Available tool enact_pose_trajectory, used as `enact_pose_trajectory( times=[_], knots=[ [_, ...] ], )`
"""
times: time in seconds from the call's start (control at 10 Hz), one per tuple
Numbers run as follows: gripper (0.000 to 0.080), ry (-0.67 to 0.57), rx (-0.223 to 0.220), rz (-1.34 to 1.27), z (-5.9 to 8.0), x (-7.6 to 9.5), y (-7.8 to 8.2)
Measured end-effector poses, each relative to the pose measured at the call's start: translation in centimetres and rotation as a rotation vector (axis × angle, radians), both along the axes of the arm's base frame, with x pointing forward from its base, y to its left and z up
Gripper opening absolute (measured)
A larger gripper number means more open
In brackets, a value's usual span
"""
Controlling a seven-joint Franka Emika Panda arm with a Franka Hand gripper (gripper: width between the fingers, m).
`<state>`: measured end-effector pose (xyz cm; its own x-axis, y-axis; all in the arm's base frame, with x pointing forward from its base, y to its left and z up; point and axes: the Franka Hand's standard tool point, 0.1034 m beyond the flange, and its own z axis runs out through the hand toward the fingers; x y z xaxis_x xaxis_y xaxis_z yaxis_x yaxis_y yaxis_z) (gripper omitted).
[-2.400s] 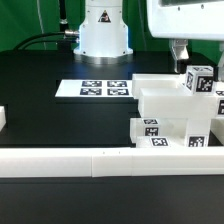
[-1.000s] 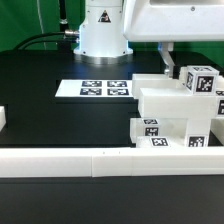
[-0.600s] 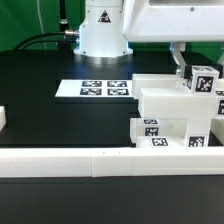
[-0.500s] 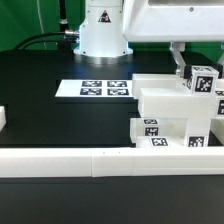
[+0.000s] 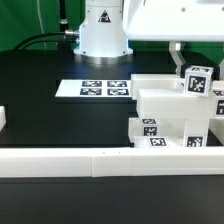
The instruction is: Assemble chair
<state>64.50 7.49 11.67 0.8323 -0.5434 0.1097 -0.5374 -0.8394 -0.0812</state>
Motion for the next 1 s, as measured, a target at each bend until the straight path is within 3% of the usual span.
enact_pose_trajectory(
  times=[0.4, 0.7, 0.8, 0.9, 1.0],
  knots=[
    [0.0284, 0.001, 0.048, -0.257, -0.01, 0.00, 0.12],
    [0.0284, -0.001, 0.143, -0.657, 0.07, 0.09, 0.22],
    [0.0382, 0.002, 0.150, -0.676, 0.03, 0.07, 0.32],
    [0.0382, 0.001, 0.144, -0.632, -0.03, 0.05, 0.31],
    [0.0561, 0.002, 0.144, -0.633, -0.07, 0.04, 0.33]
  ],
)
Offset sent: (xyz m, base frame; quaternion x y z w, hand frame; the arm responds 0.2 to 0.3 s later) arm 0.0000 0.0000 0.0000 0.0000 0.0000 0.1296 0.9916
